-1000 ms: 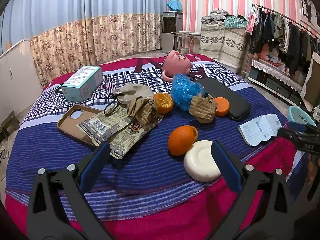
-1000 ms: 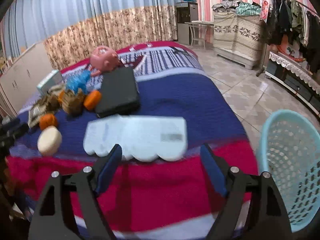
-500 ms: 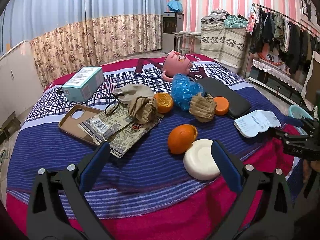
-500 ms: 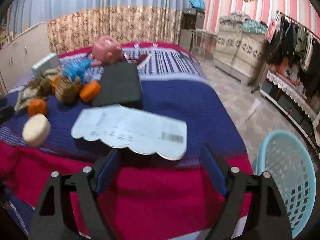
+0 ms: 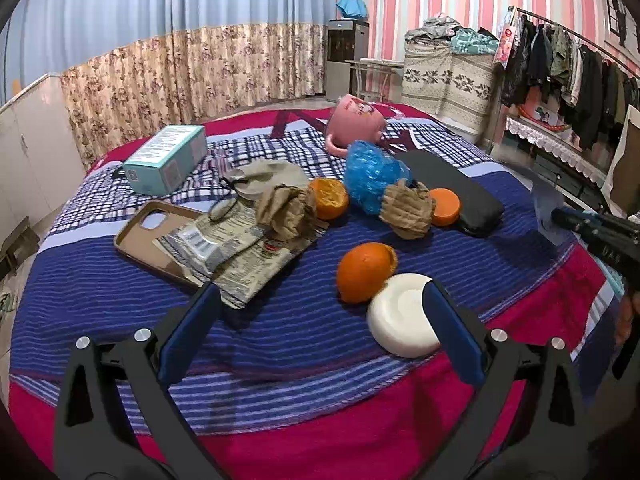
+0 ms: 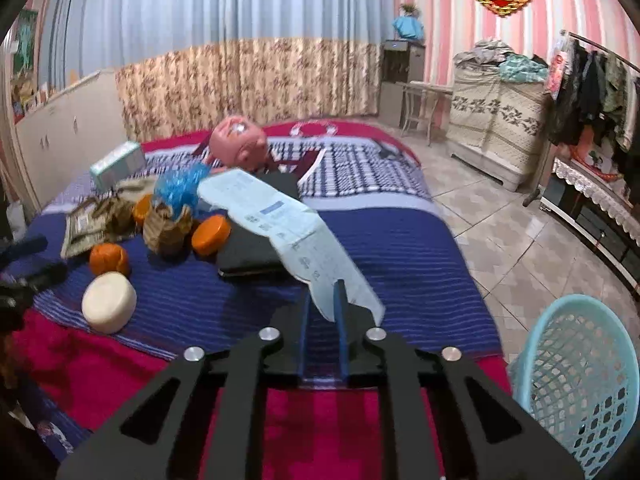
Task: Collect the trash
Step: 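Lift the receipt with the right tool while the left tool grasps the white soap bar, then carry receipt and soap over the basket and open both tools to drop them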
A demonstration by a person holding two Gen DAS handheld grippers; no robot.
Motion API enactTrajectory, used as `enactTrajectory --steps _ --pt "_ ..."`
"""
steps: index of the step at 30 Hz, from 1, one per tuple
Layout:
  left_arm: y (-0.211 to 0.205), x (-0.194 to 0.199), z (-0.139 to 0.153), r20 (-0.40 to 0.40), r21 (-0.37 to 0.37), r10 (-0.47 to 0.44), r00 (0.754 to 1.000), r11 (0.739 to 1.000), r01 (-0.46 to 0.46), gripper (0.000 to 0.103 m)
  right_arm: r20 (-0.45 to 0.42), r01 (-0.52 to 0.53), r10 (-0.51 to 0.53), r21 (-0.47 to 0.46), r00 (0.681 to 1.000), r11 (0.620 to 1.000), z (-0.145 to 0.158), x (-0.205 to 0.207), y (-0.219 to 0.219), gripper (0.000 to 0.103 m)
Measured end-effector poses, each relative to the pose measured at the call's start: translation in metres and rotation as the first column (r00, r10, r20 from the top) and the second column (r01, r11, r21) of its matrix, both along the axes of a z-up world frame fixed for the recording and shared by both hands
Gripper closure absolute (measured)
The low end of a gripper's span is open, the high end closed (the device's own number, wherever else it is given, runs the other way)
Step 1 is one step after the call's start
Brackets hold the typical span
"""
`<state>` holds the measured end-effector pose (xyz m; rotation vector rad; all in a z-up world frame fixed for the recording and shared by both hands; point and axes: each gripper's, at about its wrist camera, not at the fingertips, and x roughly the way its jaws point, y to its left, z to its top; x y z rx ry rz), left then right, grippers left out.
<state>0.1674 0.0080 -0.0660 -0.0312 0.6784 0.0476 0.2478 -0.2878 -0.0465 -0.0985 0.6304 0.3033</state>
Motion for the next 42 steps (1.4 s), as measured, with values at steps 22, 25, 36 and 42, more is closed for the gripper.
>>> enactTrajectory --steps 22,25,36,42 --pt "-0.063 0.027 -0.031 -0.171 -0.006 -0.091 0.981 0.996 0.091 0.042 0.005 0.053 -0.054 0.117 0.999 0.992 0.010 -0.017 -0.043 0.102" --pt "-0.063 0.023 -0.024 -0.145 -0.011 -0.097 0.985 0.995 0.096 0.042 0.010 0.061 -0.062 0.127 0.998 0.990 0.011 -0.019 -0.048 0.102" --pt "-0.096 0.031 0.027 0.017 0.013 -0.140 0.990 0.990 0.140 0.042 0.025 0.116 -0.121 0.151 0.992 0.982 0.015 -0.026 -0.069 0.102" --pt "-0.116 0.043 0.045 0.071 0.007 -0.179 0.981 0.984 0.179 0.042 0.055 0.180 -0.190 0.152 0.980 0.972 0.023 -0.031 -0.093 0.102"
